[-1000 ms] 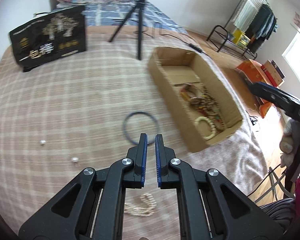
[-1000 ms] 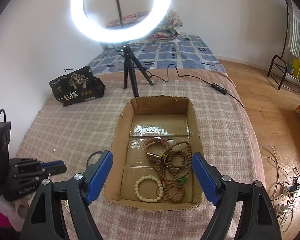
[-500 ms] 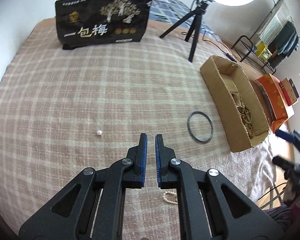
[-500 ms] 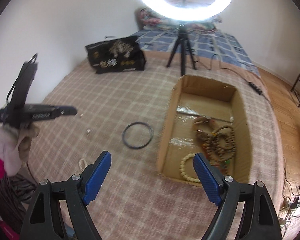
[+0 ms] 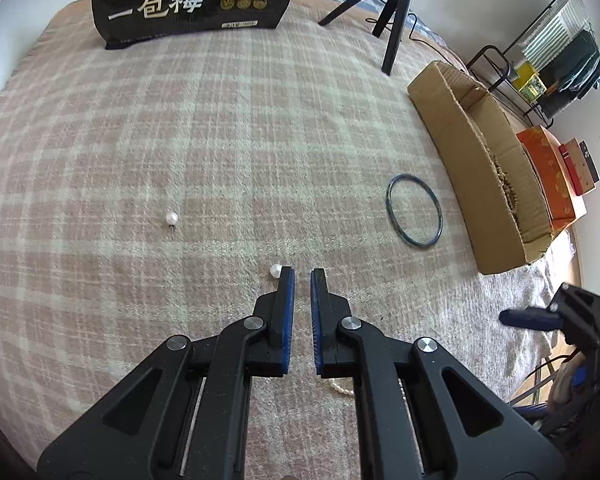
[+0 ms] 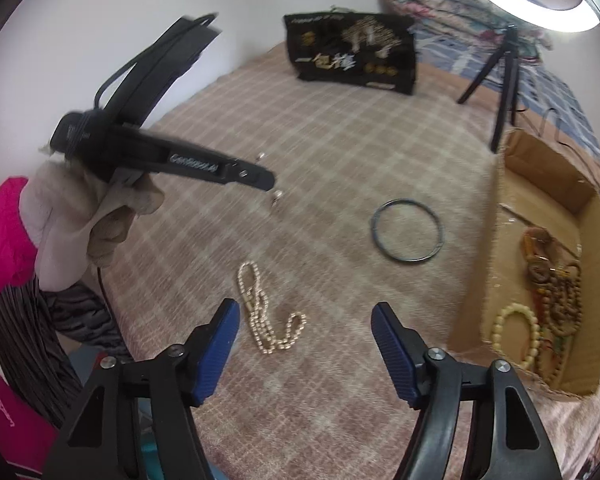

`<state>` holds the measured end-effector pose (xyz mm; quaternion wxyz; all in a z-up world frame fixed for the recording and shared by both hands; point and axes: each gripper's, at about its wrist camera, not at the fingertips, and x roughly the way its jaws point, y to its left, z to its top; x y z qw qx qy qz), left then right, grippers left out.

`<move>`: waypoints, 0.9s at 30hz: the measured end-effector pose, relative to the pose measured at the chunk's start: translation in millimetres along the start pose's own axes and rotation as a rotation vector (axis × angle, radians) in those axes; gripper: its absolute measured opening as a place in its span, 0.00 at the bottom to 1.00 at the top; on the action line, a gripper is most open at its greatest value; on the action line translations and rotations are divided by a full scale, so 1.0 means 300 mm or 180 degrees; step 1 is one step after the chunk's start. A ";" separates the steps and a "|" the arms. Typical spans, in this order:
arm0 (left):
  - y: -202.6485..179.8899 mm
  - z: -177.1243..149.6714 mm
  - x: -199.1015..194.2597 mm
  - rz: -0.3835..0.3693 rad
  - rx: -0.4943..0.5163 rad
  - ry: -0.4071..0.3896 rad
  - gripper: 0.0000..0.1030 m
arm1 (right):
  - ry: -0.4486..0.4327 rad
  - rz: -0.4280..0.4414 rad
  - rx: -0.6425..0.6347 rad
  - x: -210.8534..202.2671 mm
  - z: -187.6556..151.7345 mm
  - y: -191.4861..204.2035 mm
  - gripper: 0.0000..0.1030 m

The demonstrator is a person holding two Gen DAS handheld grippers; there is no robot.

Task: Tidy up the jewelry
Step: 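Move right tool toward the pearl necklace while left tool approaches a pearl earring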

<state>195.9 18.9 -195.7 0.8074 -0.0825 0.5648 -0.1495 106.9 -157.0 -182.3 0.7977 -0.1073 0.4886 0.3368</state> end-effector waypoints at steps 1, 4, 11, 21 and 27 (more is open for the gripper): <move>0.003 -0.002 0.007 -0.0009 -0.0018 0.0012 0.05 | 0.0033 0.0030 -0.0068 0.014 -0.003 0.014 0.65; 0.010 -0.003 0.019 -0.0004 -0.0039 0.0024 0.05 | 0.0122 0.0106 -0.0261 0.060 -0.003 0.049 0.63; 0.007 -0.002 0.048 0.0022 -0.0038 0.0077 0.05 | 0.0295 0.0186 -0.0484 0.160 -0.003 0.101 0.50; -0.005 -0.006 0.086 0.0130 -0.0001 0.0111 0.05 | 0.0373 0.0090 -0.0664 0.207 -0.015 0.126 0.42; -0.015 -0.004 0.073 0.0169 -0.0003 0.0037 0.05 | 0.0390 0.0067 -0.0744 0.215 -0.024 0.143 0.42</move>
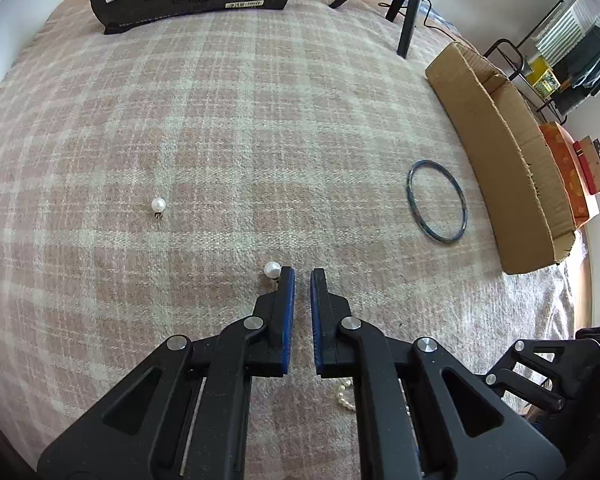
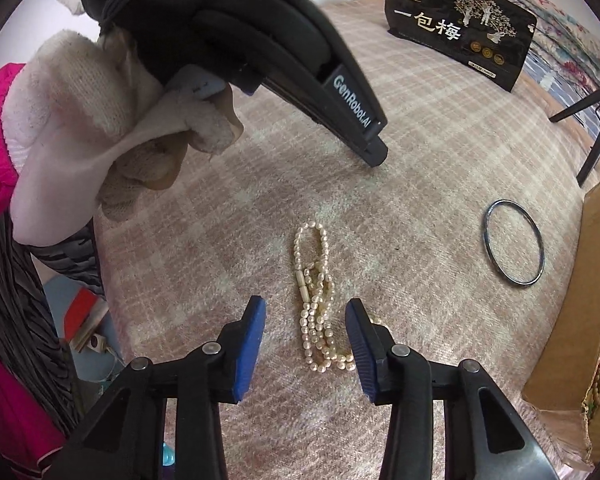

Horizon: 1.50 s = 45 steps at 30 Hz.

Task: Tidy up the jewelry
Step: 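Move right tool toward the pearl necklace while left tool approaches a pearl earring, then close right tool on the pearl necklace while left tool grasps the pearl earring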

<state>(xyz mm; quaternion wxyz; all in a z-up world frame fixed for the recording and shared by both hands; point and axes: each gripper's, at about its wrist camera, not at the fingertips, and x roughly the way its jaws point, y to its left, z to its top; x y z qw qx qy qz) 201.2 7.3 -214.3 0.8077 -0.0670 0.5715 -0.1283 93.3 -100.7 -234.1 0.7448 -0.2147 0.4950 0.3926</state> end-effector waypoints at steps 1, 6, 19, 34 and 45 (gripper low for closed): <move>-0.002 -0.003 -0.011 0.0005 0.0014 -0.0029 0.05 | 0.0001 0.0003 -0.0002 -0.001 -0.002 0.002 0.42; -0.018 -0.010 -0.036 0.0180 0.0113 -0.0088 0.29 | 0.0004 0.0000 0.0008 -0.001 -0.008 0.005 0.42; -0.009 0.000 0.025 0.0303 0.0180 -0.0051 0.22 | 0.0020 -0.0012 -0.0023 0.036 0.018 -0.003 0.42; 0.006 0.006 0.042 0.0199 0.0093 -0.0069 0.06 | 0.0108 -0.0111 0.0221 0.066 0.050 -0.023 0.05; -0.001 0.011 -0.036 0.0096 0.0044 -0.0228 0.06 | -0.0098 -0.0072 0.0562 -0.040 0.055 -0.106 0.05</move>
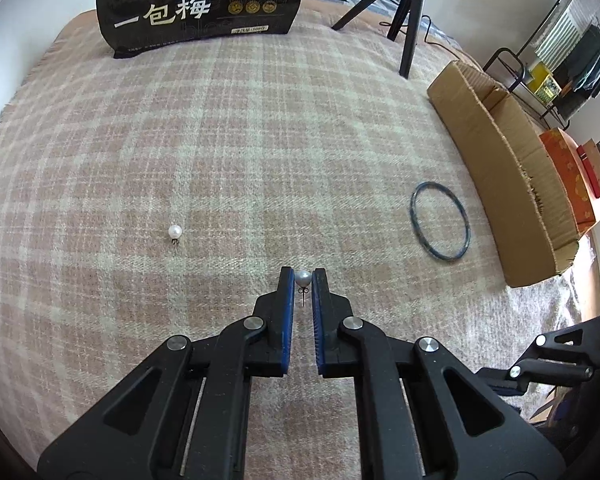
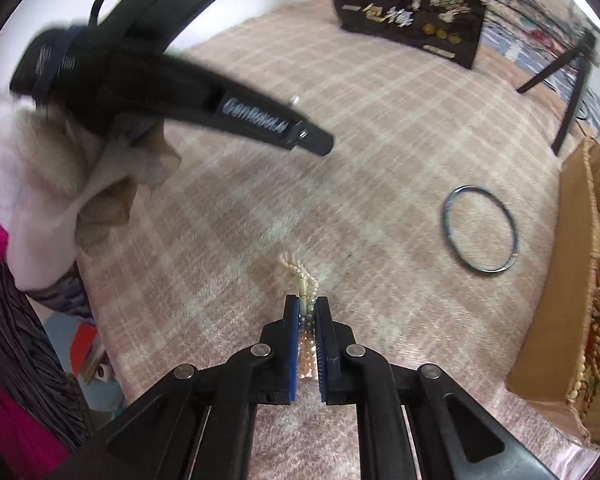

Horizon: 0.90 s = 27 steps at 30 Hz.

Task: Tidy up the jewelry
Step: 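Close right tool on the pearl necklace while left tool grasps the pearl earring, then carry the pearl necklace and earring over the box and open both tools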

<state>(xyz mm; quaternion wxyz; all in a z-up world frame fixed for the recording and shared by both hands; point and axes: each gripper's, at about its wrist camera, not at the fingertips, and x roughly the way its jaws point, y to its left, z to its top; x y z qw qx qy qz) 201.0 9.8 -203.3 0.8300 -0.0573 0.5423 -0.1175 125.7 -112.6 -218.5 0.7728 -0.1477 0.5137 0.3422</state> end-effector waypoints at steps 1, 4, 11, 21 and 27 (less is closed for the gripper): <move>-0.004 0.004 -0.007 -0.0011 0.0010 -0.0014 0.06 | -0.0035 0.0002 0.0036 -0.015 0.003 -0.009 0.05; -0.024 0.009 -0.031 -0.0040 0.0048 -0.0072 0.06 | -0.0144 -0.0027 0.0120 -0.065 0.007 -0.038 0.05; -0.058 0.023 -0.077 -0.0141 0.0076 -0.0177 0.06 | -0.0409 -0.0102 0.0309 -0.186 0.005 -0.069 0.04; -0.132 0.051 -0.120 -0.0223 0.0197 -0.0331 0.06 | -0.0829 -0.0214 0.0703 -0.346 0.001 -0.197 0.01; -0.159 0.053 -0.131 -0.0240 0.0262 -0.0359 0.06 | -0.0979 -0.0264 0.0859 -0.407 -0.013 -0.252 0.01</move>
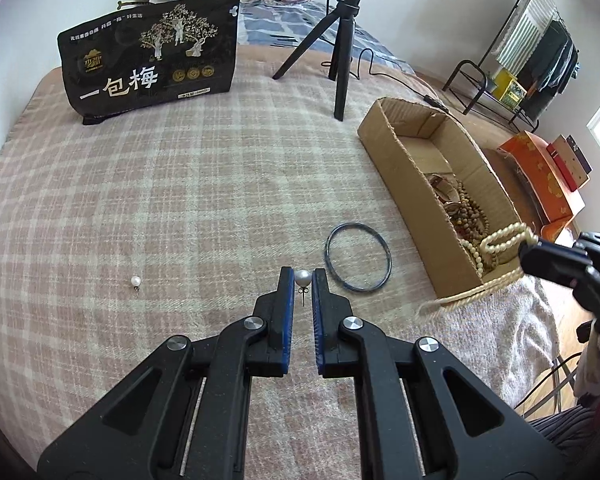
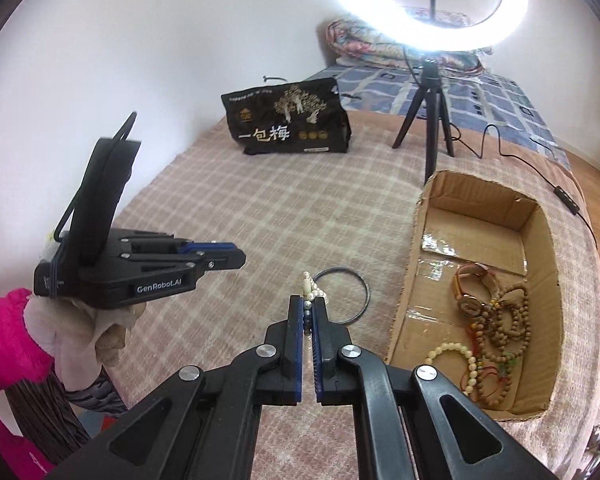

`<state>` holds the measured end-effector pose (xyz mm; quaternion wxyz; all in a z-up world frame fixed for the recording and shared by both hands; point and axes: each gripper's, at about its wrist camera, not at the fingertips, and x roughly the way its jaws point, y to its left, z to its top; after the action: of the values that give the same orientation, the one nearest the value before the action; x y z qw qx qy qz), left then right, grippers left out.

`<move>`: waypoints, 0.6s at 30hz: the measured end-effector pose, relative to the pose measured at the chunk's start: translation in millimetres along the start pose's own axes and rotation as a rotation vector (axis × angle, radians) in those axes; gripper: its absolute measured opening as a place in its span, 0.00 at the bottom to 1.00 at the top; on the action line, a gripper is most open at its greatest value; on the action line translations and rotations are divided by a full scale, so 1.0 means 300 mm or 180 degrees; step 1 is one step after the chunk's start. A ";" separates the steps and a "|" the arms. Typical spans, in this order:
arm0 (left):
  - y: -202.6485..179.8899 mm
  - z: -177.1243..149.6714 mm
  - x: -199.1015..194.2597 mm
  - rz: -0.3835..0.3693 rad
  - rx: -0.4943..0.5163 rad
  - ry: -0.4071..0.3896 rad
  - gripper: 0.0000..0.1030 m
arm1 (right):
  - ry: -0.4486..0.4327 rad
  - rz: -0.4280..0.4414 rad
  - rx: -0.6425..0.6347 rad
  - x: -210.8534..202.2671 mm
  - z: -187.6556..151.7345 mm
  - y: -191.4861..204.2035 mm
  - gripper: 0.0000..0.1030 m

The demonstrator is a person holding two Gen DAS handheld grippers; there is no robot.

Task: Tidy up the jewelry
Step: 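Carry the pearl necklace and earring over the box and open both tools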

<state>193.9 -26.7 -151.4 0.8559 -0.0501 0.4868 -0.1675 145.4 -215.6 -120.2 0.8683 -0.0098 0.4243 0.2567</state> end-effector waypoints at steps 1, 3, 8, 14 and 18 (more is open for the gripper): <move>-0.003 0.000 -0.002 -0.0006 0.0005 -0.0003 0.06 | -0.0034 0.0002 0.0023 -0.015 0.005 -0.008 0.01; -0.013 0.005 -0.007 -0.0040 0.0010 -0.0005 0.06 | -0.0111 -0.0013 0.0069 -0.041 0.018 -0.027 0.01; -0.055 0.026 -0.029 -0.0135 0.0063 -0.0048 0.06 | -0.0345 -0.0032 0.0244 -0.115 0.062 -0.089 0.01; -0.128 0.058 -0.041 -0.0242 0.0174 -0.0102 0.06 | -0.0530 -0.0116 0.0356 -0.181 0.111 -0.166 0.01; -0.188 0.082 -0.032 -0.0334 0.0244 -0.0113 0.06 | -0.0573 -0.0228 0.0345 -0.201 0.151 -0.211 0.01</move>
<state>196.9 -78.4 -116.6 0.8556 -0.0457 0.4615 -0.2298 176.5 -286.1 -59.2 0.9108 0.0451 0.3572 0.2021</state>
